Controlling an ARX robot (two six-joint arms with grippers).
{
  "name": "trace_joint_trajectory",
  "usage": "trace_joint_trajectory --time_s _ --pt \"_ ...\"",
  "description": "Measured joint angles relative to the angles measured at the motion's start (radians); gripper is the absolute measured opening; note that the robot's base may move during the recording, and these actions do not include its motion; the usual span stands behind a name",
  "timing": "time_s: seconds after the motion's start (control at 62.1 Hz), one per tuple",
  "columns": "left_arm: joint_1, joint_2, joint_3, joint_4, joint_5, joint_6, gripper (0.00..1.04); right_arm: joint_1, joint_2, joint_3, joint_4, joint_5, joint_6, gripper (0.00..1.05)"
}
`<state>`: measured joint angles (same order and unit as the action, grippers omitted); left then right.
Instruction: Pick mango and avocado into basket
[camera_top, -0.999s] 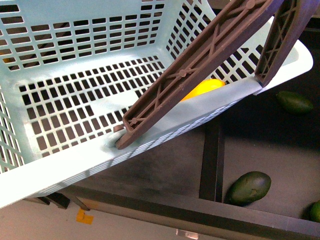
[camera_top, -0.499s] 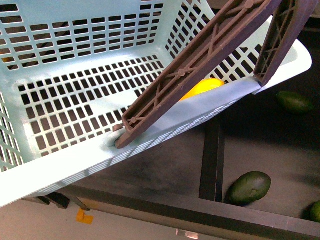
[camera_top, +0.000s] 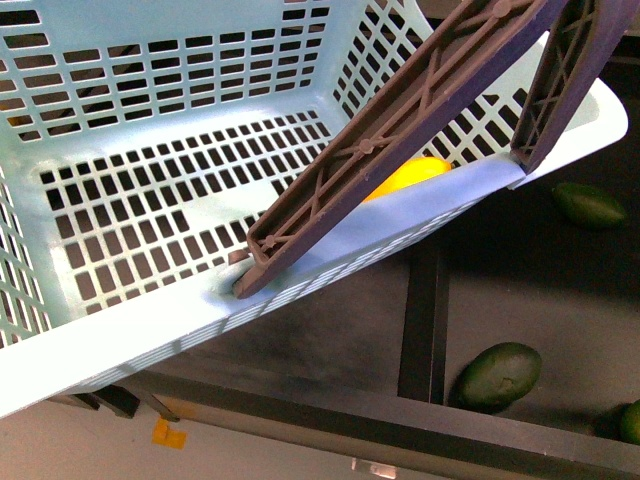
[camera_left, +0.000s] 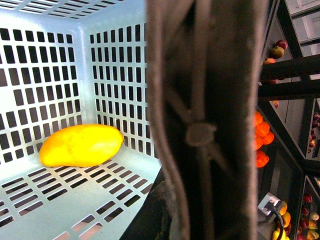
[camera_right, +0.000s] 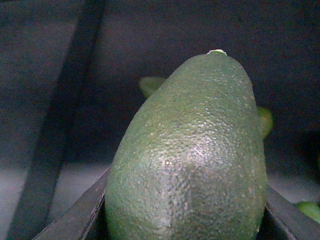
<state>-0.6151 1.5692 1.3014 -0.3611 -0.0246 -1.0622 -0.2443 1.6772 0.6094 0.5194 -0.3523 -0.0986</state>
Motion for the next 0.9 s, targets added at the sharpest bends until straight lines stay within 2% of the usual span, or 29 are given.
trace_joint_trajectory --time_s 0.129,0.29,0.306,0.419,0.757,0.902 --pt "0.000 0.000 0.000 0.000 0.000 0.000 0.04 0.102 -0.077 -0.003 0.000 0.001 0.041 0.55" --pt "0.000 0.000 0.000 0.000 -0.001 0.000 0.04 0.303 -0.113 0.042 0.002 0.051 0.125 0.55" --pt "0.000 0.000 0.000 0.000 0.000 0.000 0.04 0.343 -0.113 0.057 0.003 0.062 0.141 0.55" --pt "0.000 0.000 0.000 0.000 0.000 0.000 0.04 0.465 -0.104 0.125 0.023 0.095 0.193 0.55" --pt "0.000 0.000 0.000 0.000 0.001 0.000 0.04 0.642 -0.040 0.238 0.048 0.131 0.243 0.55" --pt "0.000 0.000 0.000 0.000 -0.002 0.000 0.04 0.683 -0.023 0.250 0.044 0.132 0.246 0.55"
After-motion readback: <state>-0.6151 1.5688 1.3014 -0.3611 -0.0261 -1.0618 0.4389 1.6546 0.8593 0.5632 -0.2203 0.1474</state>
